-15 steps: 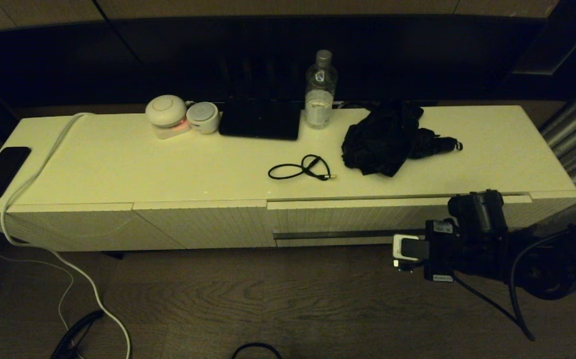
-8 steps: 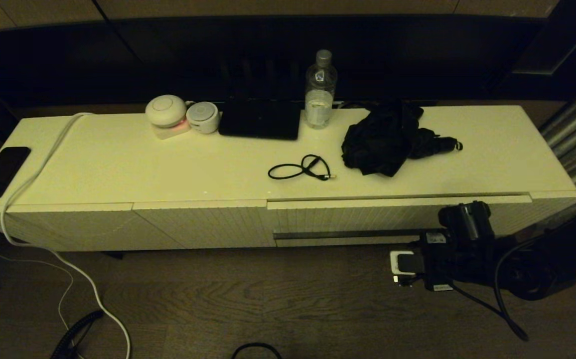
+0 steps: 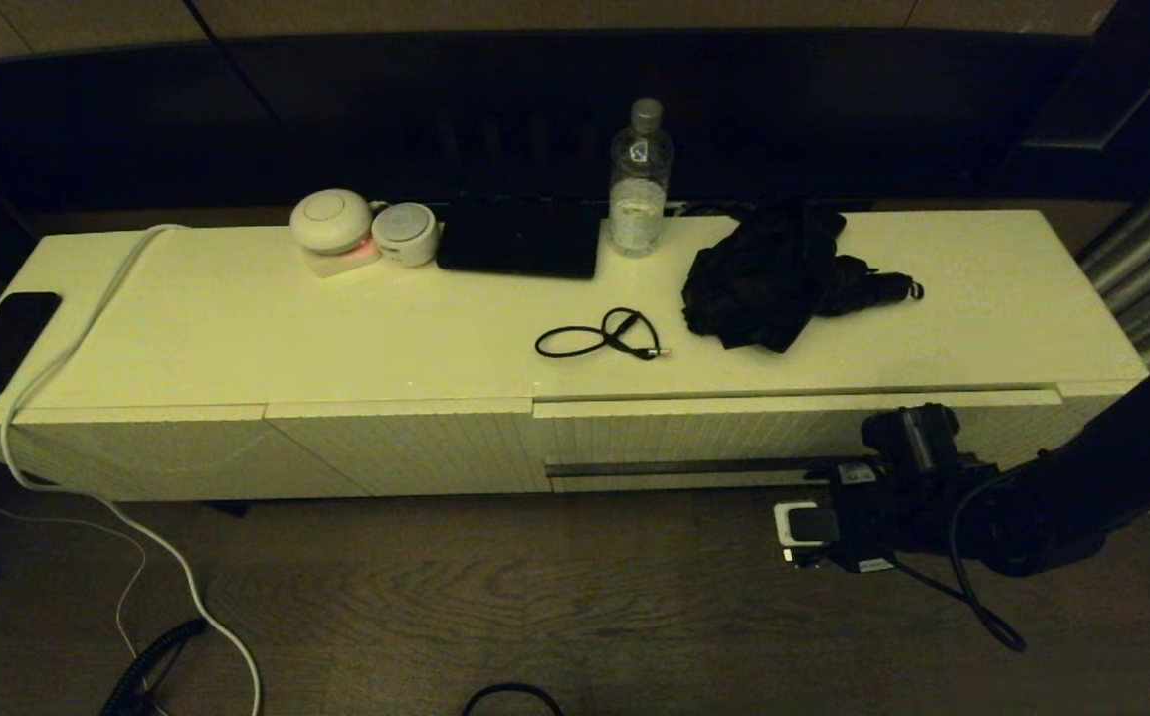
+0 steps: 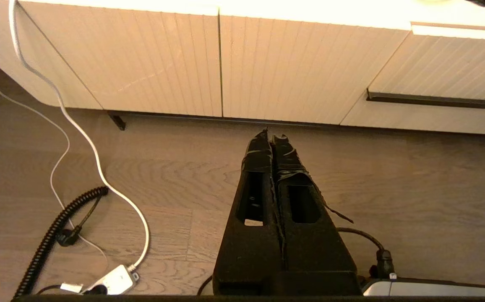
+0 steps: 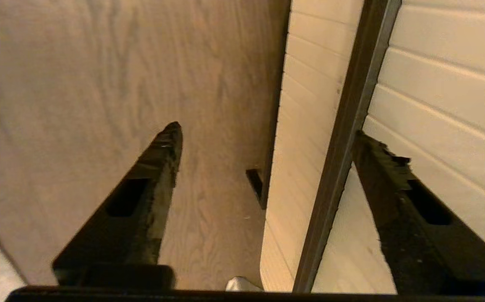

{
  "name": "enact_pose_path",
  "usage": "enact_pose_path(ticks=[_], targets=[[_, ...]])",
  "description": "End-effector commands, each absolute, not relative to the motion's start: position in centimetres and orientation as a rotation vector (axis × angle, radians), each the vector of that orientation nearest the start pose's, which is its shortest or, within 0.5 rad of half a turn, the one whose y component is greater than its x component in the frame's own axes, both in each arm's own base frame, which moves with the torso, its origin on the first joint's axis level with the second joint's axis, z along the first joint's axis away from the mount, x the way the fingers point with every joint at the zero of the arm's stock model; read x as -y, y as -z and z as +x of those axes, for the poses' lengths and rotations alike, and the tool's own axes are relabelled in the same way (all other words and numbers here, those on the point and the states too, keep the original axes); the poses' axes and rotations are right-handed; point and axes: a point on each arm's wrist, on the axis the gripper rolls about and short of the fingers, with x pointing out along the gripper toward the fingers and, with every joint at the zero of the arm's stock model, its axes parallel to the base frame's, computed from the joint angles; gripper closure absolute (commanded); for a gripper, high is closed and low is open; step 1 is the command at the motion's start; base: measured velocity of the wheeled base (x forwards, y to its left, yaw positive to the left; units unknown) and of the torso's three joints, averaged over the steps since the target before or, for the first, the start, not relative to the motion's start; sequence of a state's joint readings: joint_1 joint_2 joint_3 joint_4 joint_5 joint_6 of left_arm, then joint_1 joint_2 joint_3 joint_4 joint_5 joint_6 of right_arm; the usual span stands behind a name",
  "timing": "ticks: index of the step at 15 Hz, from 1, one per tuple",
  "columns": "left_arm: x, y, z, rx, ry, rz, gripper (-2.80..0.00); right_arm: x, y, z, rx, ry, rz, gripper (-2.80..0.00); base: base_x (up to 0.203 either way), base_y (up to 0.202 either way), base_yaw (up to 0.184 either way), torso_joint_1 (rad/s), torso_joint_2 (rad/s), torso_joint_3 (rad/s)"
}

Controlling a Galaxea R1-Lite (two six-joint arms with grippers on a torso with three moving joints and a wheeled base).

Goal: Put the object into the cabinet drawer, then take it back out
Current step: Open the drawer

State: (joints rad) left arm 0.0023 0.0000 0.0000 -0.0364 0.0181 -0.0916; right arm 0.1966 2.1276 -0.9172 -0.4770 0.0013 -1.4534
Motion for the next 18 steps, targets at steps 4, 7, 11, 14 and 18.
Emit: enact_pose_path(ticks=[4,7,11,14,18], targets=[[0.0,-7.9,-2.3,0.039,-0.020,-0.092,0.00,-7.0,-3.4,38.2,-0.468,-0.668,-1.440,-2.80,0.000,0.000,0.000,0.000,0.00,0.000],[0.0,-7.9,-2.3,0.039,-0.020,-0.092,0.00,-7.2,-3.0,39.1,-0.467,-0.655,-1.421,-2.80,0.000,0.000,0.000,0.000,0.00,0.000],[0.0,-7.9,-2.3,0.039,-0.020,-0.092,0.00,-7.3,-2.7,40.5,-0.461,-0.627,-1.388,-2.80,0.000,0.000,0.000,0.000,0.00,0.000],[0.0,-7.9,-2.3,0.039,-0.020,-0.092,0.00,-7.4,-2.4,41.0,-0.459,-0.621,-1.383,-2.80,0.000,0.000,0.000,0.000,0.00,0.000],[0.0,-7.9,-2.3,0.039,-0.020,-0.092,0.00,-7.2,-1.9,41.7,-0.461,-0.612,-1.380,-2.80,0.000,0.000,0.000,0.000,0.00,0.000]])
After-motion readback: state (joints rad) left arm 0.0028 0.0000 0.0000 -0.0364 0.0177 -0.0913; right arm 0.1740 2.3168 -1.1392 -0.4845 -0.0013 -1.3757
